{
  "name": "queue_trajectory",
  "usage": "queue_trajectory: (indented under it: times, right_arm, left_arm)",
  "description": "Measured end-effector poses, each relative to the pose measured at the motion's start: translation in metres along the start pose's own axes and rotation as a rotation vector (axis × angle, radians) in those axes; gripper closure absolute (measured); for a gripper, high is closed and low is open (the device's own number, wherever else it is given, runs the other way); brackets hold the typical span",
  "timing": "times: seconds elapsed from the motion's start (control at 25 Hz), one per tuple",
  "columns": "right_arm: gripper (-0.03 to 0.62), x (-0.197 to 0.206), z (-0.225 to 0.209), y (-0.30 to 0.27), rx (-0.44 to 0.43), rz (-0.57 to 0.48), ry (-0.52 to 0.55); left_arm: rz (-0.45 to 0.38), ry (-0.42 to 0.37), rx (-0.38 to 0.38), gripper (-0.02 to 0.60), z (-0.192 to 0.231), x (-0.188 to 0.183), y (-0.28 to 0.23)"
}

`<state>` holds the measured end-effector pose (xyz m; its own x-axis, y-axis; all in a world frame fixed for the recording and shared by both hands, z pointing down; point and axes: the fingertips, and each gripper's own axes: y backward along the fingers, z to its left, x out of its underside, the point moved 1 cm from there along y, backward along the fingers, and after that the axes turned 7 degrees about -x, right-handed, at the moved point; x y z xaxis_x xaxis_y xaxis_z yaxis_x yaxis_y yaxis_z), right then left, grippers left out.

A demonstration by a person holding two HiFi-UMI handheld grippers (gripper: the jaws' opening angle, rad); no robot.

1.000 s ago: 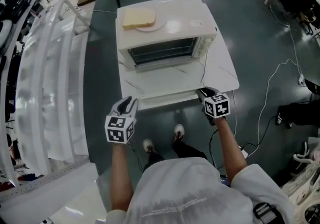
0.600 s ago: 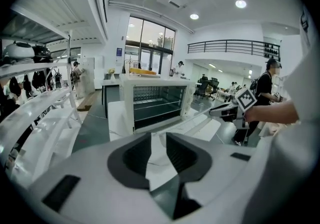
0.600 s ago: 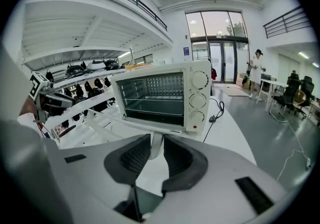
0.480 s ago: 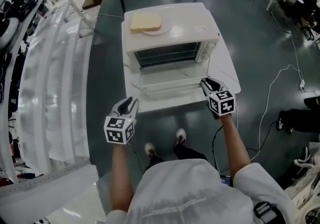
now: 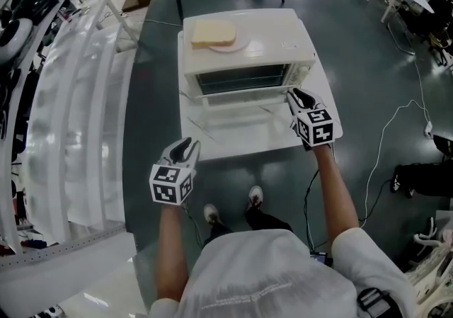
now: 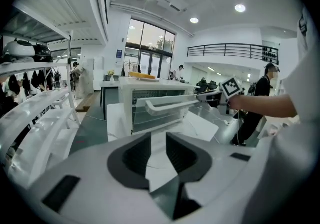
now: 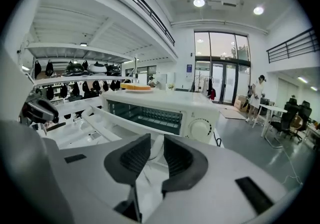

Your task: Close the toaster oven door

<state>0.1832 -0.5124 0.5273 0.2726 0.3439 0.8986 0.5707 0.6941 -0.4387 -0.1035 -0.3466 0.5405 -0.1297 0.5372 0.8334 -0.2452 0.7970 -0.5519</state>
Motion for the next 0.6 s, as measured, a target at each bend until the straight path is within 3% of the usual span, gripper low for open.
queue_trajectory:
  times: [0.6]
  right_arm:
    - [0.502, -0.048, -0.032, -0.039, 0.056, -0.092, -0.058]
  left_arm:
    - [0.016, 0.031, -0.055, 0.482, 0.034, 0.011, 0.013]
